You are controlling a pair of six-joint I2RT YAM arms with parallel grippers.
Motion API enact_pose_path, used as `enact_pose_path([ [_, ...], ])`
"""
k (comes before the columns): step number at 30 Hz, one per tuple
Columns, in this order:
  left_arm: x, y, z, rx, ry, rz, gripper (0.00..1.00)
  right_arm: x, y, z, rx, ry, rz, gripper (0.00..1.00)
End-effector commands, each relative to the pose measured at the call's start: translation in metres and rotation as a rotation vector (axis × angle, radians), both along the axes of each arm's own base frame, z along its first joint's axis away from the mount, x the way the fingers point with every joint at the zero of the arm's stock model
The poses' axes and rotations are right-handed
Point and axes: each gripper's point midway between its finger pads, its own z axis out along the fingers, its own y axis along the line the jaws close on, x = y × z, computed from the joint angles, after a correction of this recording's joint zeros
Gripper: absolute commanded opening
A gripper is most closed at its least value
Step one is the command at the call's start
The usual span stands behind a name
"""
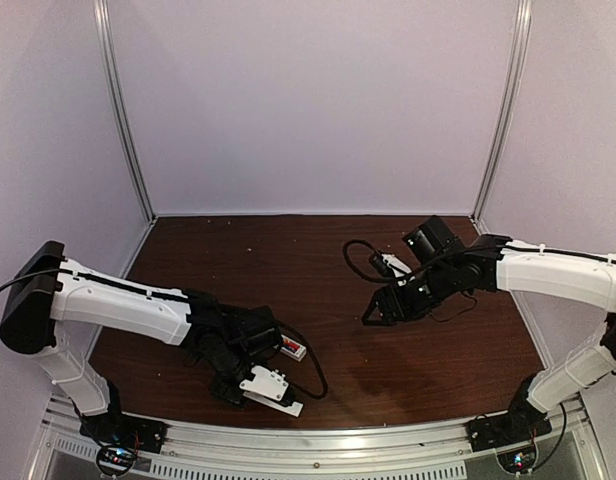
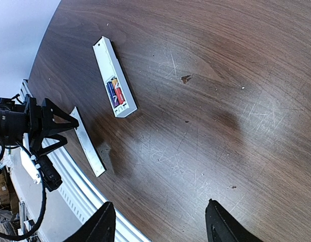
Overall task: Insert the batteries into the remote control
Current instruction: Pick up the battery cover from the corner of the board.
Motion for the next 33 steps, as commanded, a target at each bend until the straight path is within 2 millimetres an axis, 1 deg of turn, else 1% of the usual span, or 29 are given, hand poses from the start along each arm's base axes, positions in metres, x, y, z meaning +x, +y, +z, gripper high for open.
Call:
enact_pose_path([
  [1,0.027,-0.003,0.007,-0.029,-0.179,0.01,0.62,0.013,0.003,0.004,0.0,-0.029,-0.022,0.62],
  [4,0.031,-0.007,0.004,-0.022,-0.192,0.01,0.61,0.015,0.006,0.004,-0.007,-0.028,-0.011,0.62],
  [7,0.028,-0.011,-0.002,-0.019,-0.159,0.006,0.58,0.017,0.006,0.006,-0.007,-0.034,-0.01,0.62],
  [10,0.022,-0.014,-0.003,-0.024,-0.12,0.005,0.55,0.018,0.005,0.008,-0.009,-0.037,-0.011,0.62],
  [14,0.012,-0.012,0.0,-0.034,-0.074,-0.004,0.56,0.02,0.003,0.011,-0.013,-0.042,-0.014,0.63],
  [18,0.009,-0.011,-0.002,-0.038,-0.067,-0.003,0.56,0.022,0.001,0.012,-0.009,-0.047,-0.02,0.63],
  [27,0.006,-0.012,-0.015,0.002,-0.048,0.003,0.55,0.025,0.0,0.015,-0.007,-0.057,-0.032,0.63],
  [33,0.004,-0.015,-0.022,0.023,-0.042,0.004,0.48,0.024,-0.002,0.016,-0.003,-0.06,-0.035,0.64],
])
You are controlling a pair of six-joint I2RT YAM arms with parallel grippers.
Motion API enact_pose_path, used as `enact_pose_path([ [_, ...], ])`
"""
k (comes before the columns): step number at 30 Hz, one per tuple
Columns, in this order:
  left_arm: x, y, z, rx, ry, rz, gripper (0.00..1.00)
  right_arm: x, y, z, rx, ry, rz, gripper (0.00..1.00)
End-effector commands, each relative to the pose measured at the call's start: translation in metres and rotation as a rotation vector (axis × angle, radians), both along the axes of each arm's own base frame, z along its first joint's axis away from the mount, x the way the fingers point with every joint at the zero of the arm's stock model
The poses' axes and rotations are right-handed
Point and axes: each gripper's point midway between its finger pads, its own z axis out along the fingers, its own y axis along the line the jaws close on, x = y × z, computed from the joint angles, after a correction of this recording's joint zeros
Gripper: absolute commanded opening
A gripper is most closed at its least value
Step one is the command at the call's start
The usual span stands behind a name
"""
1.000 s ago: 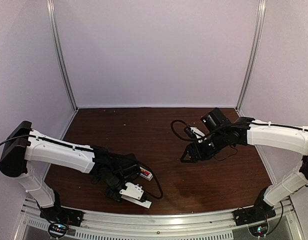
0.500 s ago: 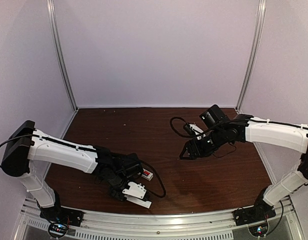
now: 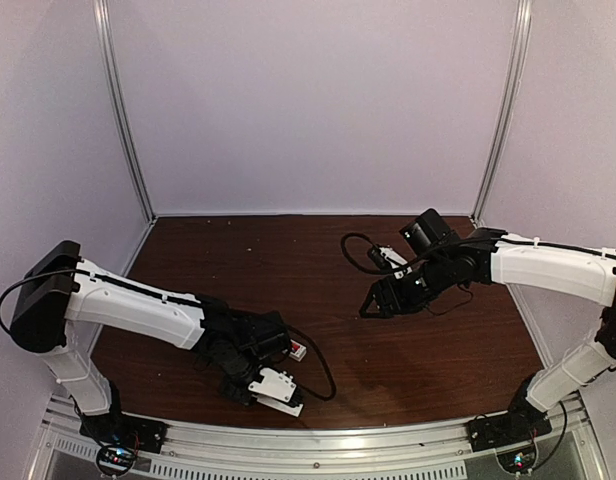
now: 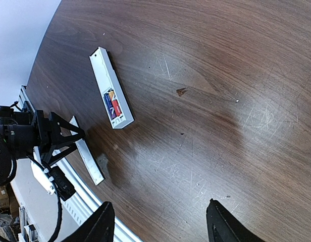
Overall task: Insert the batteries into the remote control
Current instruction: Pick up the battery cover from the corner of the board.
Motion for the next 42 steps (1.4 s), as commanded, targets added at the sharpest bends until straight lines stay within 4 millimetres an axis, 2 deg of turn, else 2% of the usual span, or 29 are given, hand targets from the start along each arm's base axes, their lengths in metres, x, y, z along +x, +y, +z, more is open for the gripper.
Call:
enact_pose_path([
  [1,-0.004,-0.007,-0.008,0.007,0.02,0.001,0.48,0.009,-0.004,0.013,0.001,-0.05,-0.02,0.64],
  [16,-0.029,-0.008,-0.02,0.064,0.14,-0.035,0.44,0.005,-0.009,0.019,0.01,-0.064,-0.02,0.65],
  [23,-0.023,-0.01,-0.025,0.081,0.119,-0.025,0.38,0.007,-0.01,0.022,0.012,-0.074,-0.022,0.65],
  [31,-0.013,-0.015,-0.024,0.069,0.071,-0.01,0.26,0.001,-0.01,0.017,0.034,-0.061,-0.021,0.65],
  [36,-0.011,-0.021,-0.02,0.055,0.06,-0.002,0.2,-0.009,-0.003,0.007,0.12,-0.015,-0.022,0.65],
  [42,0.004,-0.026,-0.013,0.039,0.011,0.041,0.16,-0.019,0.011,-0.002,0.253,0.043,-0.007,0.65],
])
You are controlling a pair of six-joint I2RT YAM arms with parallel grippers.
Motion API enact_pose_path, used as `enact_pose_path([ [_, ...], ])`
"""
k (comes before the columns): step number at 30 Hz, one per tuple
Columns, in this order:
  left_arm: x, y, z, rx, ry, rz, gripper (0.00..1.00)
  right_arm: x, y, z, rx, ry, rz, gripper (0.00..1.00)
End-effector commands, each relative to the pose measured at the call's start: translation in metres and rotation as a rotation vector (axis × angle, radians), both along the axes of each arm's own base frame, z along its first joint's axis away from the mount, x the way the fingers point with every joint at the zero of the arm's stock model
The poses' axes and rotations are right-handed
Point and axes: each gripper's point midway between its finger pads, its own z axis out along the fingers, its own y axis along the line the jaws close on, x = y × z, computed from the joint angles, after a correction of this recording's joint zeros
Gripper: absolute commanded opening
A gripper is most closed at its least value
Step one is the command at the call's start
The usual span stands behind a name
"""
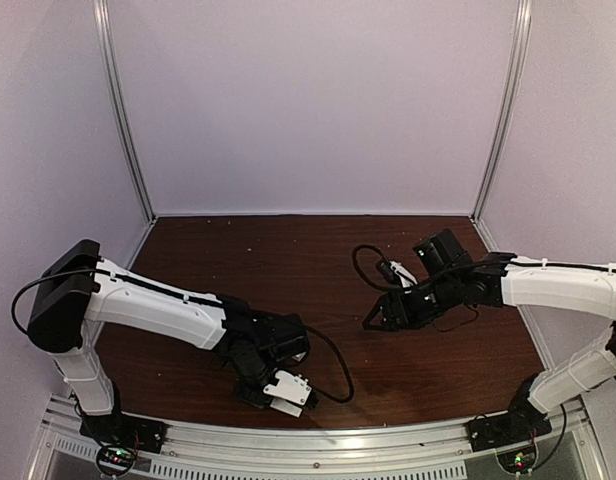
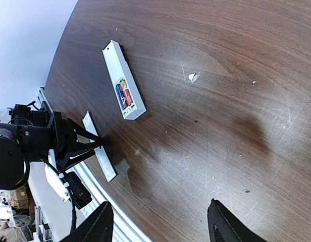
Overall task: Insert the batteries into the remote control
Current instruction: Pick up the battery cover from the corner of the board.
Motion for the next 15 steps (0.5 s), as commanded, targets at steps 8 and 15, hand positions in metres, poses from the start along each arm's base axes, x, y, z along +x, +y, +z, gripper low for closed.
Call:
enact_pose_path([
  [8,0.03,-0.016,0.005,-0.066,-0.082,0.116,0.14,-0.009,0.026,0.003,0.188,0.061,0.064,0.64],
  [15,0.044,-0.035,0.021,-0.134,-0.128,0.129,0.14,-0.017,0.044,-0.005,0.225,0.119,0.119,0.63],
])
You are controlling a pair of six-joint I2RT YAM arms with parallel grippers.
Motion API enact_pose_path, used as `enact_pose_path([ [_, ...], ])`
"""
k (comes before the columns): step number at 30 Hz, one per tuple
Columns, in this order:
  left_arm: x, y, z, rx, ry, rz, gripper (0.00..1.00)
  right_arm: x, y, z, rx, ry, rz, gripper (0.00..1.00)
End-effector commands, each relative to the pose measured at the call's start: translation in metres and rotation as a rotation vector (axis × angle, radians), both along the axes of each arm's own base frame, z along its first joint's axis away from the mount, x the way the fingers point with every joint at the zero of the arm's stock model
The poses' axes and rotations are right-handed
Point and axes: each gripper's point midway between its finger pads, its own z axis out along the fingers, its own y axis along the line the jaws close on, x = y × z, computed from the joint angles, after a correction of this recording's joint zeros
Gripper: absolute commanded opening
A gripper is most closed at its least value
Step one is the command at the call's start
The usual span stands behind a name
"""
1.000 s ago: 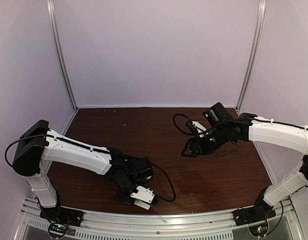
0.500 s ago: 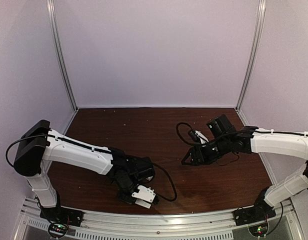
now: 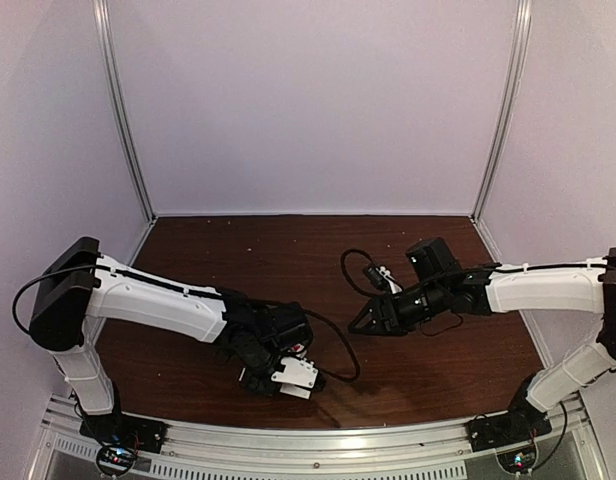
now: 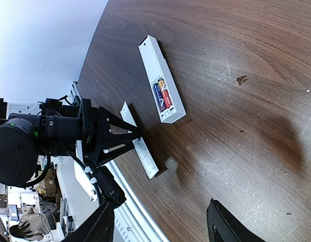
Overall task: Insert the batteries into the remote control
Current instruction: Pick up the battery cover from the corner of the board.
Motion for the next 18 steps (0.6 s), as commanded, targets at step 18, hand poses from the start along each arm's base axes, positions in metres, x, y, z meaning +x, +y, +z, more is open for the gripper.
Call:
enact_pose_path([
  [18,0.047,-0.043,0.056,-0.185,-0.204,0.058,0.12,-0.041,0.059,-0.02,-0.021,0.127,0.324,0.61],
])
